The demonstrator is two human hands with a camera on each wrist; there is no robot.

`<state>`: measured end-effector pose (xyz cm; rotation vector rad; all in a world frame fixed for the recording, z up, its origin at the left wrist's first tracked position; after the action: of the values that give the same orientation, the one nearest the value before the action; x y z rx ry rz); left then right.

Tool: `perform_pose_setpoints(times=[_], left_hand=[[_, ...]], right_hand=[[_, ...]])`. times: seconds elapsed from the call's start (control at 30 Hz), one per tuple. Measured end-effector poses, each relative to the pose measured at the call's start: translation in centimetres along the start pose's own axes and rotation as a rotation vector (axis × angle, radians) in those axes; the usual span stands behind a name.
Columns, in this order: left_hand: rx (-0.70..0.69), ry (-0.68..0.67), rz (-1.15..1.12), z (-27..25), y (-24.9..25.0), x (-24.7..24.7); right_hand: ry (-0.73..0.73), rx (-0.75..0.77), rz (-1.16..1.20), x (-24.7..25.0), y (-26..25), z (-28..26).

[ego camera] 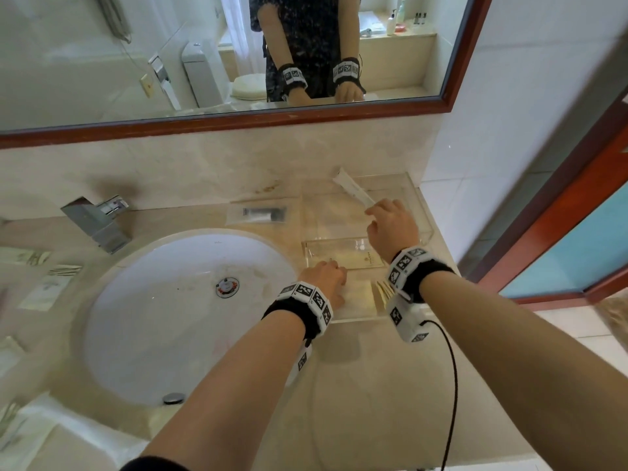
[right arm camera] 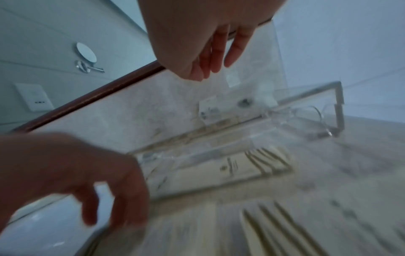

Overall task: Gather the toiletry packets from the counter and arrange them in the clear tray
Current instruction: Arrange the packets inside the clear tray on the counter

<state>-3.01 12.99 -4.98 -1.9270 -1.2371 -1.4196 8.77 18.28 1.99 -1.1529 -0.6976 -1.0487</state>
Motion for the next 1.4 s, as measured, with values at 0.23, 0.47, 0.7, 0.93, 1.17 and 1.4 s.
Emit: perform_pose_setpoints(times=[0.23, 0.47, 0.7, 0.93, 1.17, 1.4], left_hand=[[-0.018, -0.042, -0.037, 0.0, -0.5, -0.3], [-0.103, 0.061, -0.091, -0.3, -0.7, 0.4], [-0.096, 0.569, 0.071, -0.4, -1.9, 5.7], [0.042, 0.341, 0.247, 3.0, -3.5, 7.6], [0.111, 0.146, 0.242, 2.7, -4.9, 4.2], [0.146, 0.191, 0.336, 2.0, -4.8, 4.5]], right_hand=[[-0.335, -0.169, -0.020, -3.1, 1.6, 3.8], [-0.288, -0.265, -0.137, -4.6, 2.7, 4.2], [-0.394, -0.159, -0.145, -4.6, 2.0, 4.0], [-0.468, -0.051, -0.001, -4.0, 1.9, 1.8], [-0.531, -0.152, 0.018, -2.6, 5.5, -0.2], [-0.492, -0.141, -0.042, -3.2, 5.0, -0.4]])
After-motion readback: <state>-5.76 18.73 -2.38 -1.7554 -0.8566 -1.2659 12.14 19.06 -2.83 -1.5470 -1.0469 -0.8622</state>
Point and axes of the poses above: each hand's wrist, its own z-axis towards the middle knuckle, its own x-axis out of the back of the hand, y = z × x, the point moved 7 cm from there along z, towards the middle knuckle, and after that the axes turned 8 degrees about -x, right-handed, at the moved point
